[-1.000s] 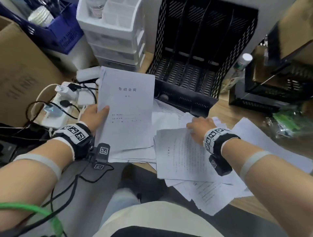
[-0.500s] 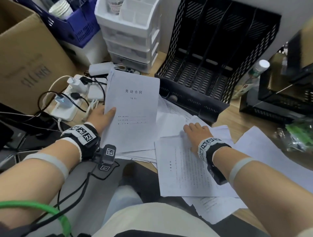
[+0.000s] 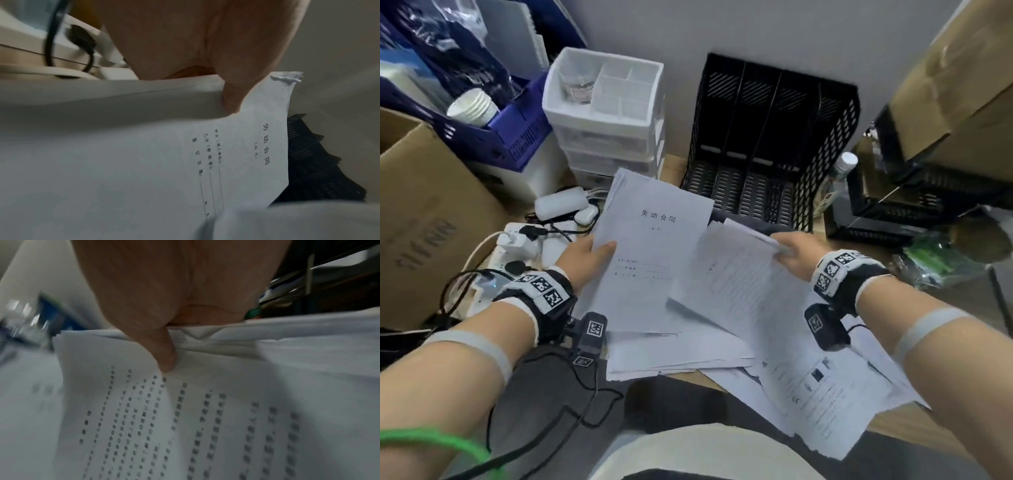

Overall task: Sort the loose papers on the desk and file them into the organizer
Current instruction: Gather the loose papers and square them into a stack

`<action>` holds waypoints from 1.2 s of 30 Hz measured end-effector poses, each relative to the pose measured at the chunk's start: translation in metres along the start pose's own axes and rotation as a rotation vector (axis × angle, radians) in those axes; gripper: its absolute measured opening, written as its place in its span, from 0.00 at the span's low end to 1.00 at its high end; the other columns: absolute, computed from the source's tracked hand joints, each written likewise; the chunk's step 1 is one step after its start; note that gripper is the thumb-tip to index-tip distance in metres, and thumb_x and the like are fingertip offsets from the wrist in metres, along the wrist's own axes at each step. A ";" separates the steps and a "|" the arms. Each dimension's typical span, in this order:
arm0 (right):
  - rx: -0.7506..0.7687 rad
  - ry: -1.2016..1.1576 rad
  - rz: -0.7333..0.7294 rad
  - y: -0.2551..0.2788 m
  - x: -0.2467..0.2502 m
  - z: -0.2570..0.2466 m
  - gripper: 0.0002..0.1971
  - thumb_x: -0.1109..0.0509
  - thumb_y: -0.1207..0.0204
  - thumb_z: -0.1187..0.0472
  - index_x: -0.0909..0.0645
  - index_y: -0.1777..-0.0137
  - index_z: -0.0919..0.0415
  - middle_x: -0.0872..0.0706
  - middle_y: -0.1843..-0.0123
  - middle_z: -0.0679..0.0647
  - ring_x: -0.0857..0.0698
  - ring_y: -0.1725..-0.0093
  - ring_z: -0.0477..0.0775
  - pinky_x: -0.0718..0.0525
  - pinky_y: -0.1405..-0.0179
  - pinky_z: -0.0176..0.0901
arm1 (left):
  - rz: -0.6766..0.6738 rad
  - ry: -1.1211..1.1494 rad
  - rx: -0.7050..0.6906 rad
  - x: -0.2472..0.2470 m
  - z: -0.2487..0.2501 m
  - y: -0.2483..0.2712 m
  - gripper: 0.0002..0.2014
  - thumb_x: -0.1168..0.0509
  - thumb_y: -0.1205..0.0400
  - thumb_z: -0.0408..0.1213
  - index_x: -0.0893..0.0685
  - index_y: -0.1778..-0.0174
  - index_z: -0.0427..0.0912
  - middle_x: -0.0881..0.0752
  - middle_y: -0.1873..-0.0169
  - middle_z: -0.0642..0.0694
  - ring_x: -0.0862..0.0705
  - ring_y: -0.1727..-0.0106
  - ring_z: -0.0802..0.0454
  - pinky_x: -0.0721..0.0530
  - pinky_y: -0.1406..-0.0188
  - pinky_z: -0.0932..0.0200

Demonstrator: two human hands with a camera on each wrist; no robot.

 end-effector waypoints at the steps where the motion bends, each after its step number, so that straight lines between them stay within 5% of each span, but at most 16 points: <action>1: 0.001 -0.107 0.057 0.001 0.016 -0.002 0.10 0.32 0.21 0.62 0.17 0.41 0.54 0.11 0.47 0.58 0.13 0.47 0.63 0.14 0.48 0.51 | -0.017 0.005 -0.012 0.001 0.006 -0.007 0.08 0.36 0.13 0.41 0.16 0.43 0.44 0.11 0.47 0.39 0.12 0.43 0.36 0.16 0.35 0.37; 4: -0.050 -0.321 0.244 0.007 0.055 -0.007 0.06 0.33 0.21 0.64 0.17 0.51 0.53 0.13 0.55 0.54 0.16 0.57 0.55 0.19 0.59 0.42 | -0.083 0.001 -0.033 0.006 0.023 -0.021 0.14 0.31 0.19 0.49 0.14 0.44 0.43 0.09 0.46 0.39 0.11 0.43 0.36 0.16 0.35 0.34; 7: -0.087 -0.561 0.360 0.009 0.065 -0.020 0.12 0.32 0.20 0.65 0.18 0.39 0.53 0.14 0.45 0.52 0.15 0.43 0.57 0.19 0.36 0.52 | -0.197 0.177 -0.034 0.003 0.044 -0.023 0.17 0.32 0.16 0.43 0.15 0.36 0.38 0.11 0.39 0.33 0.13 0.39 0.32 0.16 0.35 0.32; 10: -0.211 -0.685 0.403 0.005 0.050 -0.039 0.17 0.34 0.19 0.66 0.20 0.31 0.63 0.15 0.39 0.54 0.18 0.38 0.54 0.23 0.31 0.49 | -0.307 0.281 -0.054 -0.003 0.064 -0.018 0.16 0.40 0.11 0.38 0.19 0.31 0.35 0.14 0.34 0.32 0.14 0.37 0.33 0.17 0.34 0.37; 13: -0.272 -0.866 0.367 0.001 0.026 -0.060 0.21 0.33 0.21 0.61 0.22 0.28 0.63 0.16 0.32 0.54 0.20 0.31 0.56 0.26 0.26 0.53 | -0.360 0.390 -0.011 -0.005 0.080 -0.015 0.20 0.44 0.10 0.47 0.18 0.30 0.40 0.12 0.34 0.38 0.13 0.34 0.39 0.19 0.30 0.38; 16: -0.306 -0.952 0.331 0.002 0.008 -0.081 0.16 0.34 0.21 0.62 0.18 0.35 0.60 0.17 0.35 0.50 0.19 0.32 0.56 0.26 0.27 0.52 | -0.451 0.364 -0.006 -0.006 0.093 -0.011 0.29 0.46 0.14 0.62 0.17 0.28 0.46 0.13 0.32 0.43 0.14 0.31 0.43 0.24 0.24 0.38; 20: -0.354 -1.047 0.402 -0.005 -0.015 -0.087 0.17 0.33 0.25 0.59 0.16 0.37 0.60 0.13 0.34 0.58 0.15 0.35 0.62 0.22 0.28 0.62 | -0.644 0.302 -0.019 -0.011 0.102 0.005 0.37 0.58 0.19 0.72 0.19 0.27 0.55 0.12 0.34 0.47 0.13 0.33 0.45 0.14 0.35 0.43; 24: -0.466 -0.924 0.426 0.007 -0.018 -0.103 0.16 0.35 0.19 0.62 0.19 0.33 0.67 0.14 0.37 0.57 0.16 0.38 0.60 0.20 0.35 0.49 | -0.739 0.276 -0.096 -0.015 0.103 0.020 0.36 0.61 0.23 0.70 0.18 0.32 0.58 0.09 0.39 0.51 0.10 0.38 0.50 0.10 0.45 0.51; 27: -0.510 -0.888 0.390 0.011 -0.028 -0.102 0.17 0.37 0.18 0.64 0.19 0.32 0.68 0.16 0.33 0.58 0.18 0.35 0.61 0.23 0.39 0.44 | -0.722 0.205 -0.153 -0.017 0.092 0.018 0.31 0.35 0.28 0.68 0.14 0.38 0.50 0.07 0.43 0.51 0.08 0.42 0.51 0.10 0.44 0.52; 29: -0.532 -0.865 0.328 0.014 -0.036 -0.103 0.18 0.38 0.17 0.64 0.20 0.30 0.68 0.17 0.31 0.59 0.19 0.31 0.62 0.26 0.41 0.41 | -0.676 0.058 -0.166 -0.022 0.076 0.008 0.24 0.23 0.25 0.49 0.14 0.36 0.41 0.08 0.44 0.48 0.08 0.45 0.49 0.14 0.34 0.45; 31: -0.548 -0.866 0.293 0.017 -0.045 -0.101 0.18 0.38 0.17 0.63 0.20 0.30 0.66 0.16 0.31 0.60 0.19 0.32 0.63 0.25 0.40 0.43 | -0.592 -0.076 -0.160 -0.025 0.056 -0.006 0.17 0.30 0.20 0.27 0.16 0.34 0.37 0.10 0.45 0.50 0.10 0.46 0.52 0.18 0.29 0.40; 32: -0.555 -0.863 0.271 0.018 -0.050 -0.101 0.18 0.37 0.18 0.63 0.20 0.31 0.65 0.15 0.32 0.59 0.18 0.33 0.63 0.23 0.38 0.45 | -0.566 -0.120 -0.145 -0.025 0.048 -0.011 0.18 0.32 0.20 0.25 0.16 0.33 0.38 0.10 0.44 0.49 0.11 0.44 0.50 0.18 0.29 0.38; 36: -0.581 -0.976 0.195 0.009 -0.085 -0.073 0.16 0.30 0.29 0.56 0.14 0.43 0.59 0.11 0.38 0.56 0.14 0.39 0.62 0.18 0.33 0.61 | -0.530 -0.154 -0.105 -0.021 0.033 -0.024 0.16 0.31 0.22 0.30 0.14 0.38 0.43 0.08 0.43 0.46 0.09 0.42 0.43 0.14 0.36 0.34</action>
Point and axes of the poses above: each hand's wrist, its own y-axis away from the middle knuckle, its own x-axis out of the back of the hand, z = x × y, the point moved 3 cm from there along -y, towards the middle knuckle
